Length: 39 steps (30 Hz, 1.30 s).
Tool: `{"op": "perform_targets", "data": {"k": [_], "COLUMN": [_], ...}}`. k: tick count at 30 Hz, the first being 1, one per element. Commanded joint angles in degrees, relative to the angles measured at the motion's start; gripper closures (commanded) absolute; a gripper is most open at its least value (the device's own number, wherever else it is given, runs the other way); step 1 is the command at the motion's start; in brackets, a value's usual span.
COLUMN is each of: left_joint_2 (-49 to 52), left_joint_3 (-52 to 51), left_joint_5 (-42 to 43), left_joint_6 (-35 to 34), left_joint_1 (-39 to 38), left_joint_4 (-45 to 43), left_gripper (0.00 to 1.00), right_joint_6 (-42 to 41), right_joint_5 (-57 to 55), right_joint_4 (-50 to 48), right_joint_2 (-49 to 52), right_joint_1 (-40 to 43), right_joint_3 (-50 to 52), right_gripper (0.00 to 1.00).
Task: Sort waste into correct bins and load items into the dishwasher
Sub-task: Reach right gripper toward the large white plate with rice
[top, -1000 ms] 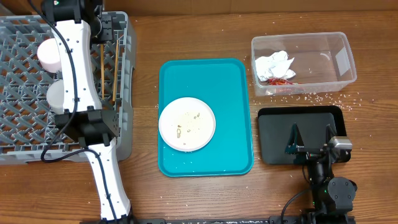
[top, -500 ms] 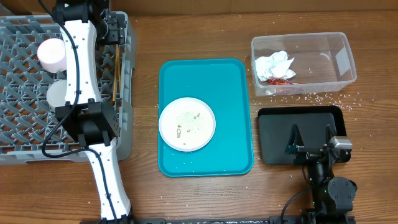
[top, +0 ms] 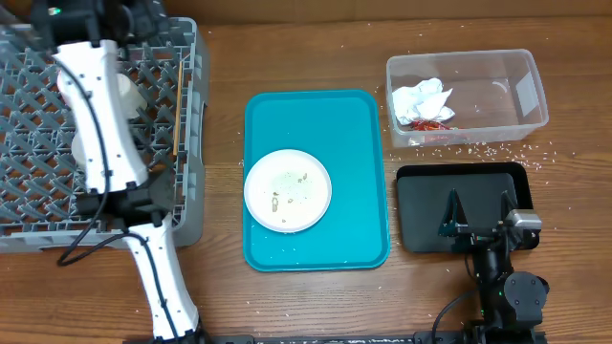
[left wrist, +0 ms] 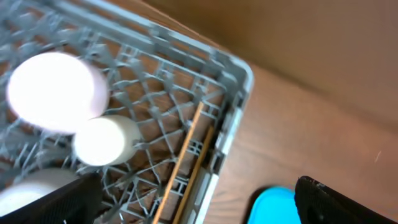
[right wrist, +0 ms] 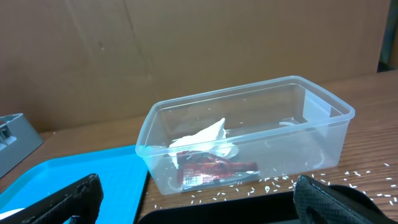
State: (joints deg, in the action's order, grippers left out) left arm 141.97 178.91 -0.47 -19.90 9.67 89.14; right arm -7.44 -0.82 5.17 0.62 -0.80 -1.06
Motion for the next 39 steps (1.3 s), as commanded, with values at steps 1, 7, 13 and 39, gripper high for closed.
{"op": "perform_targets", "data": {"k": [1,7,13,39], "left_joint_2": [-0.92,-0.83,-0.83,-0.72], "left_joint_3": [1.07,1.05,1.05,-2.62], "left_joint_5": [4.35,11.52,11.69,-7.65], "left_joint_6": [-10.14,-10.03,-8.63,-9.05], "left_joint_1": [6.19,8.74,8.31,11.89], "left_joint_4": [1.88,7.37,7.04,5.2], "left_gripper": [0.0,0.0,0.0,0.0], "right_joint_6": [0.42,0.42,-5.27,-17.51], "right_joint_5": [0.09,0.09,3.98,27.65], "right_joint_4": [-0.37,-0.37,-2.47,-15.43], "right_joint_2": [-0.44,-0.44,-0.44,27.06], "right_joint_1": [-0.22,-0.22,-0.22,-0.22], "right_joint_3": [0.61,0.61,0.61,-36.52], "right_gripper": [0.0,0.0,0.0,0.0]}}
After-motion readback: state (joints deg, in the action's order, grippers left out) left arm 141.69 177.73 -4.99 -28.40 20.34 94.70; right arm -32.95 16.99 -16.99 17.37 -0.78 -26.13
